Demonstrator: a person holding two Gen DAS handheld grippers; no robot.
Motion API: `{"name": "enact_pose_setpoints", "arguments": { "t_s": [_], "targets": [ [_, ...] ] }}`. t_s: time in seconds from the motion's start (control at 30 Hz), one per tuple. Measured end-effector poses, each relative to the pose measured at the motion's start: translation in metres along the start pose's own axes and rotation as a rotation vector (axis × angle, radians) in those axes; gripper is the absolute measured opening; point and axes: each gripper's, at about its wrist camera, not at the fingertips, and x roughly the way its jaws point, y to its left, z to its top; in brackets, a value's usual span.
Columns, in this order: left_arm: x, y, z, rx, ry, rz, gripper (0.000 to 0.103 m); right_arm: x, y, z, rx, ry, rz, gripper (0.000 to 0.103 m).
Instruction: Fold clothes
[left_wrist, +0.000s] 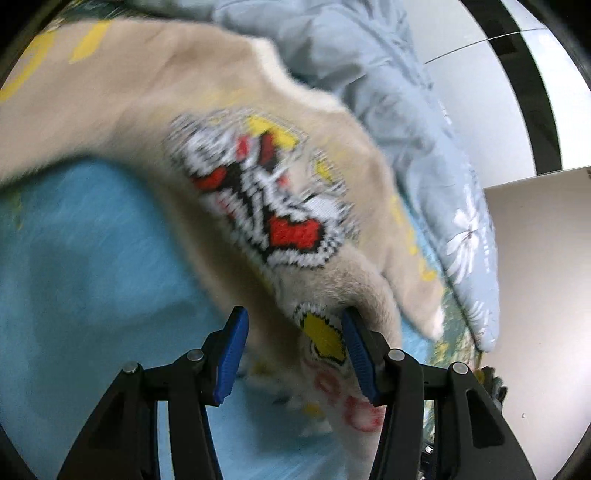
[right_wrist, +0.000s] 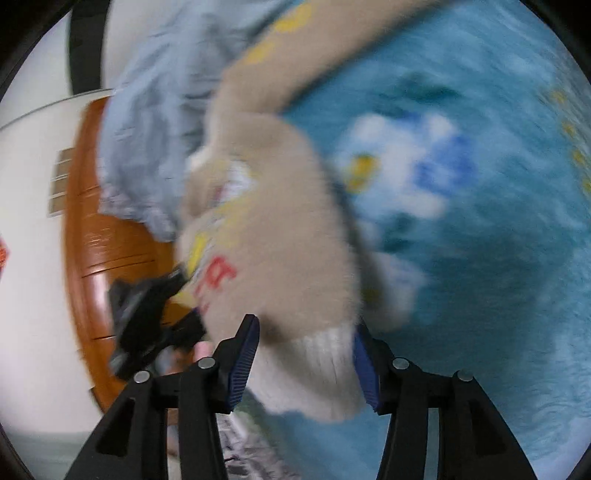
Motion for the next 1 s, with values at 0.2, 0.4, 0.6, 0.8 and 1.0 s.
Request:
{"name": "enact_pose_setpoints", "arguments": {
  "t_s": [0.2,0.4,0.6,0.8,1.0],
  "targets": [
    [0.016,-0.024,0.034,0.025,0.011,-0.01,0.054,-0.025,0.048,0.041,-0.06,-0.099,0.113,0.021],
    [-0.006,-0.013,0.02,0.02,-0.034,0.072,0.058,-0.026,0.07,0.106,-0.084,-0.158,0.041,0.013],
    [0.022,0.039,-0.024,-0.172,0.075,0.071,0.058,-0.014,0.062,0.143,-0.049,-0.144,-0.039,0.013],
    [0.034,0.051,-0.023,-0.305,0.015,-0.031,0.041,-0.001,0.056,0.151,-0.039,-0.127,-0.092,0.013],
    [0.031,0.061,-0.022,-0.375,0.02,0.04,0.01,-0.009,0.057,0.129,-0.067,-0.14,-0.126,0.013]
  ]
}}
